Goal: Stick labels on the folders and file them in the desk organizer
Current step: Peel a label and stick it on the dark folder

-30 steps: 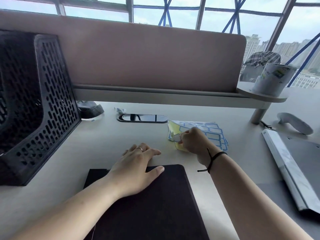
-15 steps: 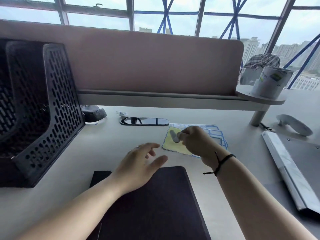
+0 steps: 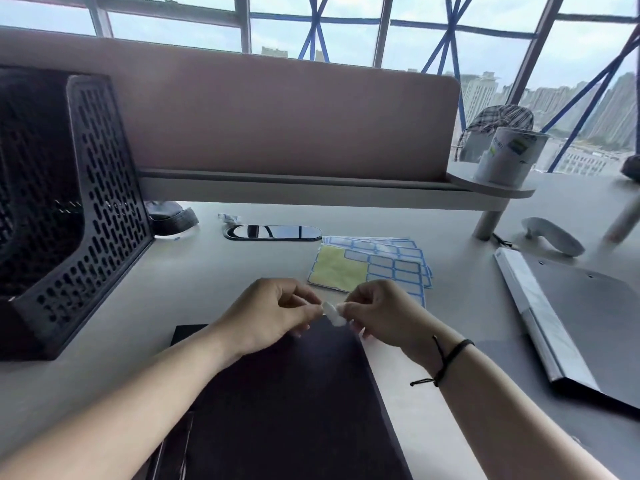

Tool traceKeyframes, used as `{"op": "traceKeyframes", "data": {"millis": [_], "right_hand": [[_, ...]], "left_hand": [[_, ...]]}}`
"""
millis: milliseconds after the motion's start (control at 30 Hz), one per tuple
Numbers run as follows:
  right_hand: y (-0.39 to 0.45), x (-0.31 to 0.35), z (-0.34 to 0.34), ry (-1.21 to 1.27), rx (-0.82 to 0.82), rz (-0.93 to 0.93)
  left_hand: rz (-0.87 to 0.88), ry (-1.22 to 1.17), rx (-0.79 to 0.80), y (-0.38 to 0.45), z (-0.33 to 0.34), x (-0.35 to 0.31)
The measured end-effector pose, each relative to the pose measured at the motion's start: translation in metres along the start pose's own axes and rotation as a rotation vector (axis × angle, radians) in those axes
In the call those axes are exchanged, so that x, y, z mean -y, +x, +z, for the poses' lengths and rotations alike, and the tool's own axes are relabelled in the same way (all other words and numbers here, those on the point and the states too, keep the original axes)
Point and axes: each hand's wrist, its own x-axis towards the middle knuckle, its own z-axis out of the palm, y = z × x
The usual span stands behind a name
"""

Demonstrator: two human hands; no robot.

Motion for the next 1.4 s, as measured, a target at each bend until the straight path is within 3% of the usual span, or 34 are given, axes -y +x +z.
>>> {"op": "traceKeyframes", "data": {"millis": [100, 233, 367, 800, 1033, 1400], "right_hand": [[0.000, -0.002, 0.002, 0.036, -0.013, 0.007], [0.003, -0.003, 0.004, 0.043, -0.024, 0.003], [0.008, -0.007, 0.003, 0.009, -0.025, 0.011], [0.010, -0.012, 0.000, 0.098, -0.009, 0.073], [0.010, -0.012, -0.001, 0.172, -0.001, 0.071], [0.012, -0.016, 0.001, 0.129, -0.049, 0.068]], "left_hand": [[0.032, 0.106, 0.031, -0.001, 0.002, 0.000], [0.259, 0.425, 0.038, -0.004, 0.006, 0.004], [0.408, 0.522, -0.021, -0.001, 0.007, 0.011], [0.360, 0.568, -0.045, -0.006, 0.007, 0.017], [0.446, 0.636, 0.025, -0.004, 0.006, 0.021], [0.452, 0.635, -0.018, -0.001, 0.008, 0.025]]}}
